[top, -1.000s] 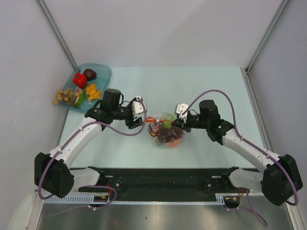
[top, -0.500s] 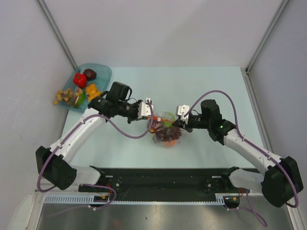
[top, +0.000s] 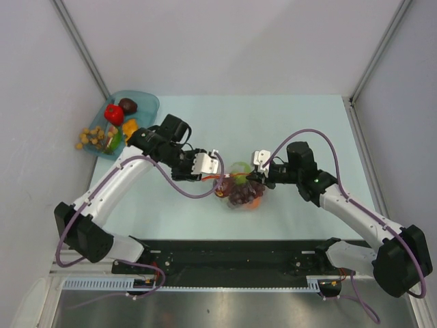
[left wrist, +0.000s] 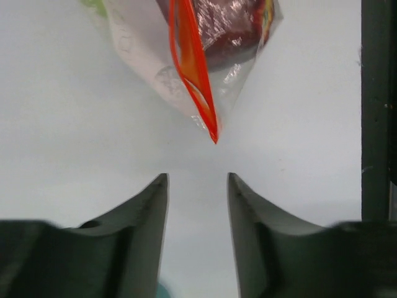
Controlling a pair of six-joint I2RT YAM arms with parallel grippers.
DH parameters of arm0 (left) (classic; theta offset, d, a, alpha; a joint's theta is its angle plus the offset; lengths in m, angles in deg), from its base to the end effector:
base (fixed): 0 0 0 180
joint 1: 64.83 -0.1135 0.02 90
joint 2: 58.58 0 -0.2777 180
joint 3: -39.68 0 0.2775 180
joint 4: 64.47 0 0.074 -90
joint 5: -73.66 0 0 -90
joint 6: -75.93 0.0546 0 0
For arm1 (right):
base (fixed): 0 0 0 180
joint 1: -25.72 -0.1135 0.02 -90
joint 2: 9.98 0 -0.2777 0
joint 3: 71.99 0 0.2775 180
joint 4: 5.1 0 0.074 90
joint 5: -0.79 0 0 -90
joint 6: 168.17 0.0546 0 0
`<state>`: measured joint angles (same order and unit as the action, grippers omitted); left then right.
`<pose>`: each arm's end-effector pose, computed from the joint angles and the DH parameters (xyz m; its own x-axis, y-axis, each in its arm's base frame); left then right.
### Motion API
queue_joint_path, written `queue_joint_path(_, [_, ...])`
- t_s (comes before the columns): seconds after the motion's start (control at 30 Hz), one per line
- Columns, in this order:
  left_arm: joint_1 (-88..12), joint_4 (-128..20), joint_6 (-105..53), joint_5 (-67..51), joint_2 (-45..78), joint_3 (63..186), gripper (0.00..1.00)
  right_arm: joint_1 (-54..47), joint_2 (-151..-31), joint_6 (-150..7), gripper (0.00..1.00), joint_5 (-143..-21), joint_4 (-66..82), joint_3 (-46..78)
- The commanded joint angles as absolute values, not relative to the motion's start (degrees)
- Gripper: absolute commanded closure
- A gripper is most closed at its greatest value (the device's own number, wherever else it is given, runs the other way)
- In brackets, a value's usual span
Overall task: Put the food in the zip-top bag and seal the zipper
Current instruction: Zip the zipper food storage bag at the center of the board.
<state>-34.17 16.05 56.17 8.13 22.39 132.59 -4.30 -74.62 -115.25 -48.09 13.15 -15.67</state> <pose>0.2406 -0.1689 0.3300 0.2885 0.8247 -0.4864 0.9545 -0.2081 0.2133 0.2233 0.1705 0.2728 0.2253 -0.3944 -0.8909 -0.9405 0.1507 -0.3046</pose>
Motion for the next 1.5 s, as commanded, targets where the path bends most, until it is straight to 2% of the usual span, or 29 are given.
queue_joint_path(0.0, [-34.51,7.99,47.56,15.64,15.7,132.77,0.43,-5.05,-73.35,-115.26,1.0,-48.08,10.55,-13.8])
queue_joint_path(0.07, [-33.29,4.11,43.35,17.49,14.21,130.58,0.38,-5.13,-73.09,-115.34,1.0,-48.25,10.64,-13.8])
queue_joint_path(0.2, [-29.5,-6.01,37.53,16.44,13.05,127.31,0.35,-5.22,-72.91,-115.08,1.0,-48.34,10.91,-13.8])
queue_joint_path(0.47, [-24.14,-12.16,32.6,16.88,17.53,127.57,0.43,-5.13,-72.03,-114.99,1.0,-48.34,11.26,-13.8])
queue_joint_path(0.73, [-22.73,-11.38,33.83,17.41,21.84,128.9,0.51,-5.05,-71.86,-114.47,1.0,-48.61,11.08,-13.8])
queue_joint_path(0.83, [-22.73,-11.03,34.36,16.89,22.98,128.9,0.6,-5.05,-71.77,-114.2,1.0,-48.61,10.91,-13.89])
queue_joint_path(0.87, [-22.73,-10.94,34.19,16.71,23.16,129.07,0.7,-5.05,-71.86,-114.2,1.0,-48.61,10.99,-13.89])
queue_joint_path(0.97, [-23.34,-9.89,34.36,16.44,22.64,128.9,0.9,-4.78,-71.51,-114.64,1.0,-48.61,11.52,-13.8])
queue_joint_path(1.03, [-24.3,-9.1,34.53,16.44,21.32,128.37,0.96,-4.35,-71.24,-115.08,1.0,-48.52,12.31,-13.89])
queue_joint_path(1.33, [-35.99,1.0,41.82,15.39,16.75,125.64,0.96,-2.15,-70.54,-116.66,1.0,-47.03,14.42,-13.8])
queue_joint_path(1.47, [-38.11,1.89,43.15,14.68,15.95,125.2,0.99,-1.62,-70.98,-116.93,1.0,-46.76,14.42,-13.8])
